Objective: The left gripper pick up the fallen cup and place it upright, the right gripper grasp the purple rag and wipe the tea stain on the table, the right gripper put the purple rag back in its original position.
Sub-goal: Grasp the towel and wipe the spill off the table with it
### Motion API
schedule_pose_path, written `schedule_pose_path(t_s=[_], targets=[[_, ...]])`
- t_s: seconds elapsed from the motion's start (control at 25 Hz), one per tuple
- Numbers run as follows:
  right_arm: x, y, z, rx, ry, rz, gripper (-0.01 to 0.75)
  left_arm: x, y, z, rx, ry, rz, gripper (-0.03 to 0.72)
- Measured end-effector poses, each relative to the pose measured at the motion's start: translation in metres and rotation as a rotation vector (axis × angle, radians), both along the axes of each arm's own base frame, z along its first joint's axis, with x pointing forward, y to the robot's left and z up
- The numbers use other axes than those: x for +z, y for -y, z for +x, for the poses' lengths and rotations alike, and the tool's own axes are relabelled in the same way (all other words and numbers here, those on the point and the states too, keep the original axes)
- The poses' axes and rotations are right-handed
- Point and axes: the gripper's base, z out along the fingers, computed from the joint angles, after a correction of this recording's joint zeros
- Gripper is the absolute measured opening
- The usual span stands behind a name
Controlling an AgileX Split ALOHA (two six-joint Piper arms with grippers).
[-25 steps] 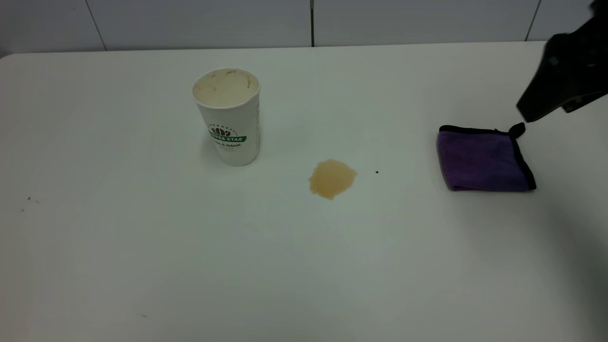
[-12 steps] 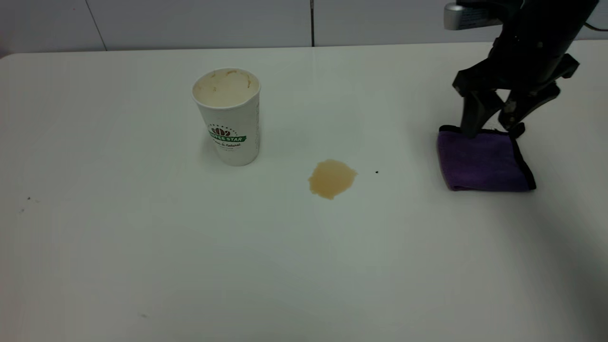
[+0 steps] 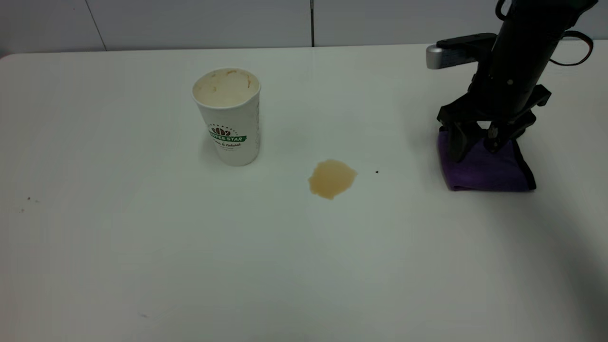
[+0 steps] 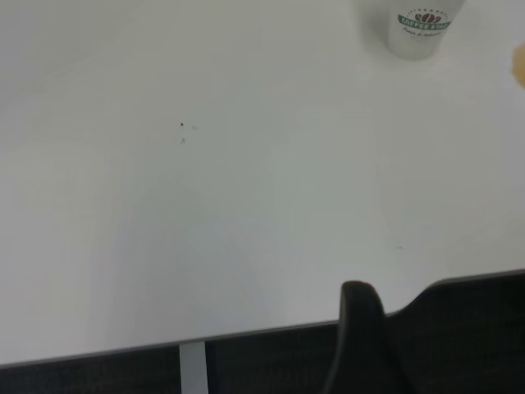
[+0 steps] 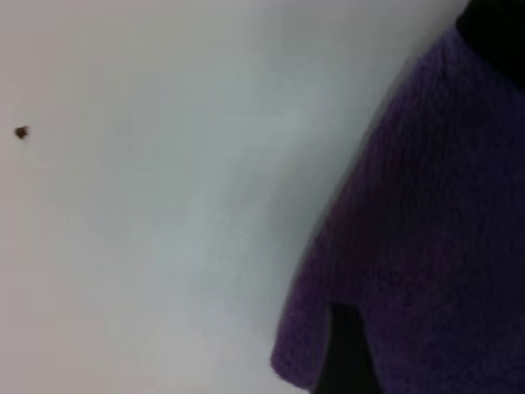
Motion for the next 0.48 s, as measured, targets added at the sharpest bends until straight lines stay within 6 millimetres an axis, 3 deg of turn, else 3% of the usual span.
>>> schedule_pose_path(t_s=[0.48], targets=[[-0.026,0.003,0.001,-0.004,0.015,-0.028,0.567,0.000,0.000,0.000,-0.001,0.001,0.001,0.513]])
